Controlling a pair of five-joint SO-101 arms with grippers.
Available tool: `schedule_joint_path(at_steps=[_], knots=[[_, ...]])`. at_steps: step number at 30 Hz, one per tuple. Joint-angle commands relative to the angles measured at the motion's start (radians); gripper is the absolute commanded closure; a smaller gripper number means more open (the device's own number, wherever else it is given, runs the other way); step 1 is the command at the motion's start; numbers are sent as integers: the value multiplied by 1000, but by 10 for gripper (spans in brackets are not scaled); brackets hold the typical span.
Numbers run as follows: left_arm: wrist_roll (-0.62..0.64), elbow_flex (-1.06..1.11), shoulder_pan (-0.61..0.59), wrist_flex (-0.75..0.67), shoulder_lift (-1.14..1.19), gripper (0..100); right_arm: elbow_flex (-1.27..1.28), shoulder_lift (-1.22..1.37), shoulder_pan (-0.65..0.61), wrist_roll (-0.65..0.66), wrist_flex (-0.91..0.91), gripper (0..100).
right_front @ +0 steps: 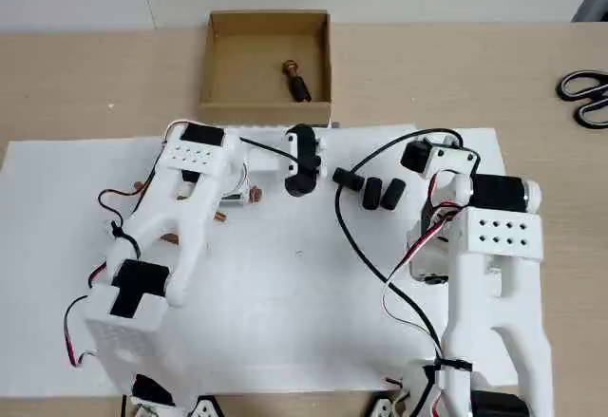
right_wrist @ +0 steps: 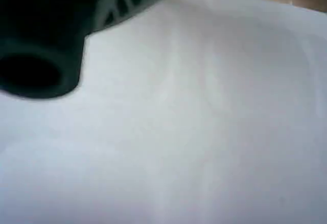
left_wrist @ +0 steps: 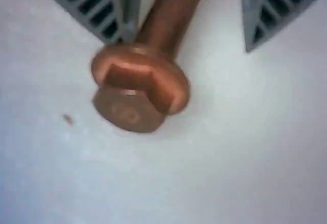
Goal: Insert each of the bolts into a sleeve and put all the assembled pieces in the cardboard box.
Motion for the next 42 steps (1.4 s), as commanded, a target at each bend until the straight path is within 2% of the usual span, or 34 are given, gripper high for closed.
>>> schedule_joint_path(at_steps=[1,8,13,26,33,38,42], knots=[[-52,-54,5,-40,14,865,-6,-25,10,12,-8,995],[-52,-153,5,-38,123,870,-3,-25,10,11,-28,995],[-48,-173,25,-29,155,990,-3,-25,10,12,-35,995],[-34,-174,87,247,-135,994,-8,-35,4,9,-27,995],[123,-174,91,269,-302,994,-104,-35,1,9,13,995],[365,-174,83,272,-402,994,-169,-48,-16,9,33,996],[517,-174,69,336,-505,994,-167,-193,-58,12,38,996]])
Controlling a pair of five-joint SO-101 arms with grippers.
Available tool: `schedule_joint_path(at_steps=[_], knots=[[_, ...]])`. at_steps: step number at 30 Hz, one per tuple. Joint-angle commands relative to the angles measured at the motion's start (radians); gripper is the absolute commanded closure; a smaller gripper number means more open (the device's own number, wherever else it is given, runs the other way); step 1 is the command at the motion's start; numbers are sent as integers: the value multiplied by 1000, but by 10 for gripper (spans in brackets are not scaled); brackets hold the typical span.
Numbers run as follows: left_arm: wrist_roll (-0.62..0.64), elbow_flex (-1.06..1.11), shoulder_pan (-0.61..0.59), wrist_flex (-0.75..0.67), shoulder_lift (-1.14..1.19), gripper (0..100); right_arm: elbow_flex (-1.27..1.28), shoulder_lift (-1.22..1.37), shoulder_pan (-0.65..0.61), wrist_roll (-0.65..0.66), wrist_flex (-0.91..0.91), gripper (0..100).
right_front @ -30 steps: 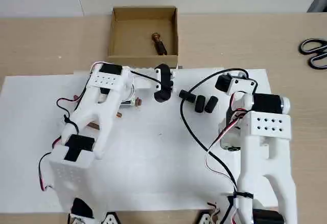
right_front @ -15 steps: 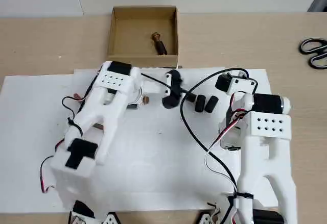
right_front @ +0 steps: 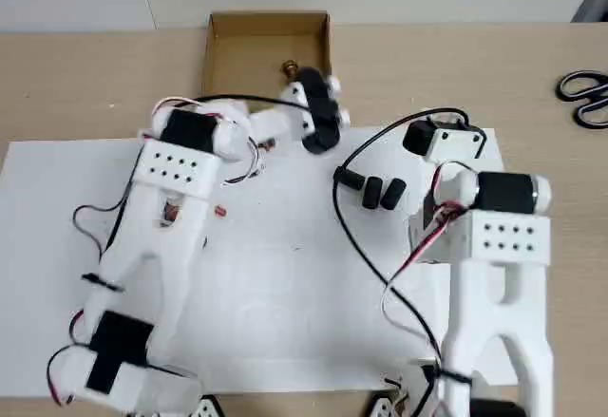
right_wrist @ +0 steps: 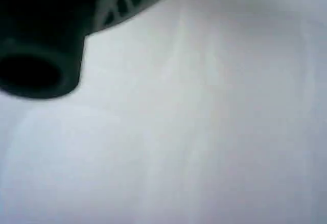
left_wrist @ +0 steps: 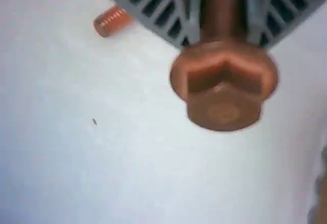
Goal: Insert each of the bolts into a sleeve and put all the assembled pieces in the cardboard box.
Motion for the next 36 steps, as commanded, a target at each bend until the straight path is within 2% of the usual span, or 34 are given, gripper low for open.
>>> schedule_joint_path(at_steps=[1,9,14,16,20,25,30,33,36], knots=[[126,-48,-8,74,-138,994,-49,-165,-39,12,16,996],[499,-48,-8,244,-347,994,18,-478,-136,12,12,996],[563,-44,-8,249,-483,994,61,-596,-139,8,4,996],[617,-44,-14,207,-529,994,80,-638,-139,8,-10,996],[818,-33,-9,149,-612,994,138,-750,-140,6,-70,996],[1083,122,-9,44,-703,994,290,-894,-160,6,-162,996],[1313,303,-6,-110,-836,994,446,-1010,-360,-21,-236,996],[1332,460,28,-256,-936,994,509,-1049,-481,-132,-292,996],[1350,622,81,-400,-1069,994,551,-1056,-552,-215,-372,996]])
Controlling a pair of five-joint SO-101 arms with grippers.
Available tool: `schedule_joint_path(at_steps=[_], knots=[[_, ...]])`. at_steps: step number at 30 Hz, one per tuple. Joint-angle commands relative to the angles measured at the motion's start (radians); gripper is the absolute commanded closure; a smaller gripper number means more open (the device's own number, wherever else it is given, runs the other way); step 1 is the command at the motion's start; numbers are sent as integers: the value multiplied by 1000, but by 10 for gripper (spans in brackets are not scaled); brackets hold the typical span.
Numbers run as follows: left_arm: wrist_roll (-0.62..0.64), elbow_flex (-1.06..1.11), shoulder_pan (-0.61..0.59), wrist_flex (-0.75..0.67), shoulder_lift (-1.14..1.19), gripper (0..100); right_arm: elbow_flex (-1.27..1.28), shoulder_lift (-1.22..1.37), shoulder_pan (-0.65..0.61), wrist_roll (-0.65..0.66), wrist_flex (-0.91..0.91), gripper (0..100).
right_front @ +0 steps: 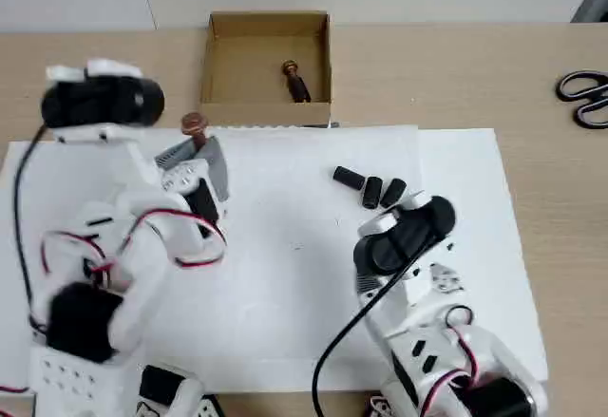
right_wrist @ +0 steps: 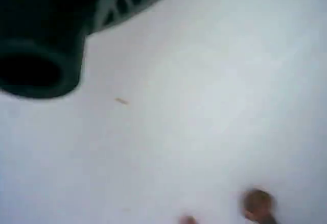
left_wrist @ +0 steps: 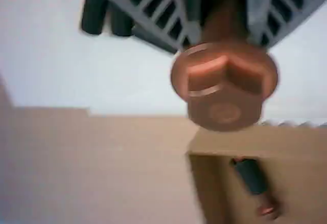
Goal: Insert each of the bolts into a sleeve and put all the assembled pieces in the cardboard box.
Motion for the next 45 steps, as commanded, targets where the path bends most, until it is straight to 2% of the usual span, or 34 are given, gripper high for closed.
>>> schedule_joint_path(at_steps=[1,5,12,19,27,37,45], knots=[[48,166,66,-196,-169,994,26,-15,-77,-81,-102,996],[107,357,149,-338,-342,995,71,-18,-110,-83,-191,996],[189,452,186,-342,-493,995,78,-18,-196,-86,-206,996],[224,453,195,-344,-499,995,78,-18,-280,-81,-211,996],[224,453,275,-341,-500,995,78,-12,-334,-80,-213,996],[222,447,327,-252,-500,995,78,-16,-329,-44,-223,995],[222,450,350,-249,-499,995,78,-12,-328,-2,-254,995]])
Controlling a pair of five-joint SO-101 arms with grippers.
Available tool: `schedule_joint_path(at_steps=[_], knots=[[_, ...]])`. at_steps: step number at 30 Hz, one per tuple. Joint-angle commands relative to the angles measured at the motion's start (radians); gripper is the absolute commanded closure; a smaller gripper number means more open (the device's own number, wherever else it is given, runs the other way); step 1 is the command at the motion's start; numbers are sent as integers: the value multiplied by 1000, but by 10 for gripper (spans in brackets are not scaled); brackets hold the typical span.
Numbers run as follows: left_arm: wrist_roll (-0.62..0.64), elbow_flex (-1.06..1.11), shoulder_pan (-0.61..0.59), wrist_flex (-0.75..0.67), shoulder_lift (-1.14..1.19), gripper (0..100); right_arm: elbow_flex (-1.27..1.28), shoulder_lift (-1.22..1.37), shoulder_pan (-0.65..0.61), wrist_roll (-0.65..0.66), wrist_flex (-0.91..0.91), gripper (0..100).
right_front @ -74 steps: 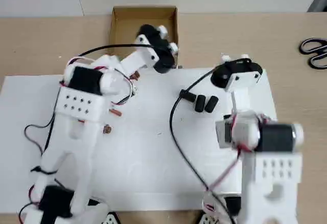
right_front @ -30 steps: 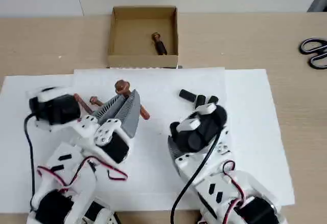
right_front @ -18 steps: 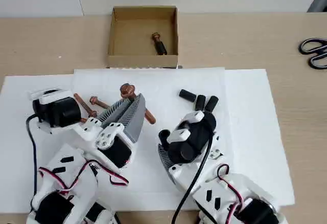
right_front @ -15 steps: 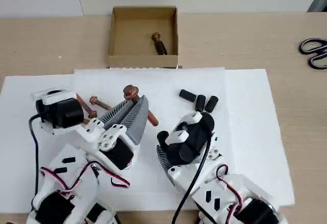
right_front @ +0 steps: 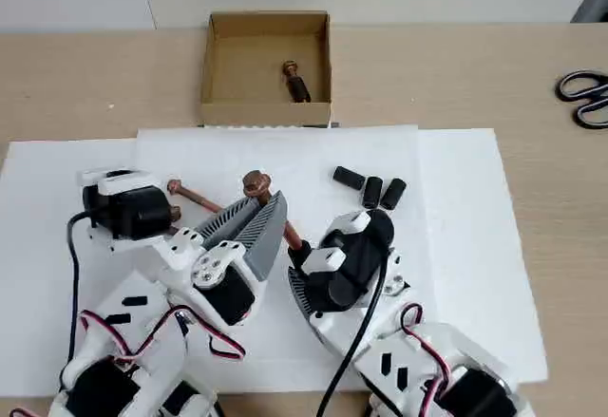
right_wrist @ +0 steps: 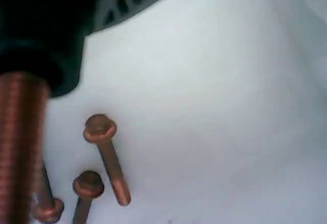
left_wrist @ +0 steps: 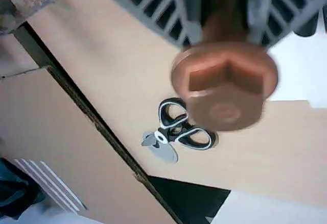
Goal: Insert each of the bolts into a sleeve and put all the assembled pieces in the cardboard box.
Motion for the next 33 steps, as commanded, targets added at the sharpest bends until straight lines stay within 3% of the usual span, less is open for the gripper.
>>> schedule_joint_path(at_steps=[1,17,24,31,33], knots=[[6,-8,35,12,-9,995,-5,-1,1,17,-30,995],[-77,-4,236,249,-6,995,-5,-1,1,17,-30,995],[-118,-4,244,285,-6,994,-5,-1,1,17,-30,995],[-120,-10,241,342,-5,790,-5,-1,1,17,-27,995],[-120,-12,241,348,-5,774,-5,1,1,17,-25,995]])
